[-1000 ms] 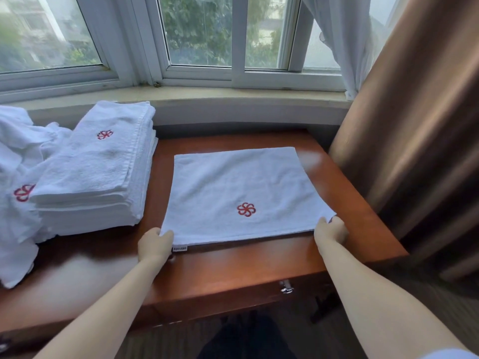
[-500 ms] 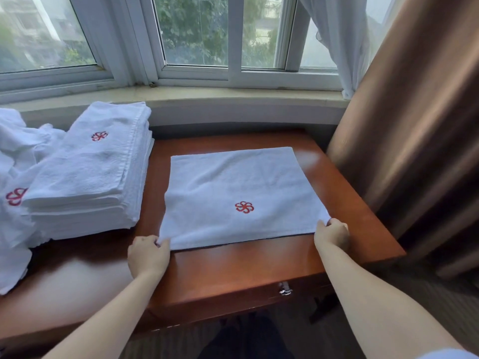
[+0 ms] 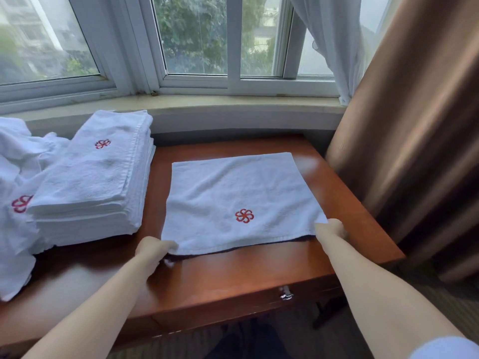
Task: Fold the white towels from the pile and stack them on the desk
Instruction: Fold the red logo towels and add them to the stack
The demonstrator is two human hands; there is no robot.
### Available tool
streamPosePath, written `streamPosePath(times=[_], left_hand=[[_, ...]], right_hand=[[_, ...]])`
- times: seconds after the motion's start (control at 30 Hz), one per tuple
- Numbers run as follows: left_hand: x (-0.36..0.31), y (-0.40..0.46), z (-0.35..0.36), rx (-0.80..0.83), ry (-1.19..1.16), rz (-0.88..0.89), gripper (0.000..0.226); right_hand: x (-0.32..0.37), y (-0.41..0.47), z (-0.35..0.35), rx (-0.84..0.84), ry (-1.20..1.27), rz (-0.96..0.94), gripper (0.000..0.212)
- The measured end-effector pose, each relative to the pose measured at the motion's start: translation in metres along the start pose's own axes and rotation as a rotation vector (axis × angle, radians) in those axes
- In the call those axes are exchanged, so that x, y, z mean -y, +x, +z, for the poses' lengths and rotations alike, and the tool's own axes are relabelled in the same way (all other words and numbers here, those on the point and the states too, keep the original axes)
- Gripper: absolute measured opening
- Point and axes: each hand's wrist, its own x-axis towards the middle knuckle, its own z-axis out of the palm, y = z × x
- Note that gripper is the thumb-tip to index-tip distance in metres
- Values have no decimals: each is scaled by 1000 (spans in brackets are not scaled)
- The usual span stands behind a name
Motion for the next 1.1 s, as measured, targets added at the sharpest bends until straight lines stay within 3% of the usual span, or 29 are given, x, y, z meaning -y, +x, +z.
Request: streamPosePath(times=[0.07, 0.17, 0.23, 0.33, 0.4, 0.57, 0.7, 0.77, 1.1], left_hand=[[-6, -1, 0, 74, -96, -49, 23], [-18, -5, -2, 147, -363, -117, 7], [-21, -10, -10, 263, -454, -245, 13], [-9, -23, -27, 473, -184, -349, 17], [1, -30, -33, 510, -9, -335, 33], [-5, -31, -27, 417, -100, -193, 86], [-18, -16, -7, 123, -163, -52, 69], [-28, -4, -2, 53, -139, -17, 64], [-54, 34, 3, 30, -284, -82, 40]], right_hand=[[1, 0, 0, 1, 143, -32, 25], [0, -8, -2, -231, 283, -138, 34], [-6, -16, -8, -362, 280, -63, 37], [-24, -27, -20, -344, 185, 145, 31], [-34, -35, -25, -293, 81, 119, 35], [-34, -45, -23, -175, -226, -73, 37], [-18, -40, -20, -73, -269, -157, 39], [-8, -33, -17, -35, -255, -188, 40], [33, 20, 10, 0, -161, -87, 44]])
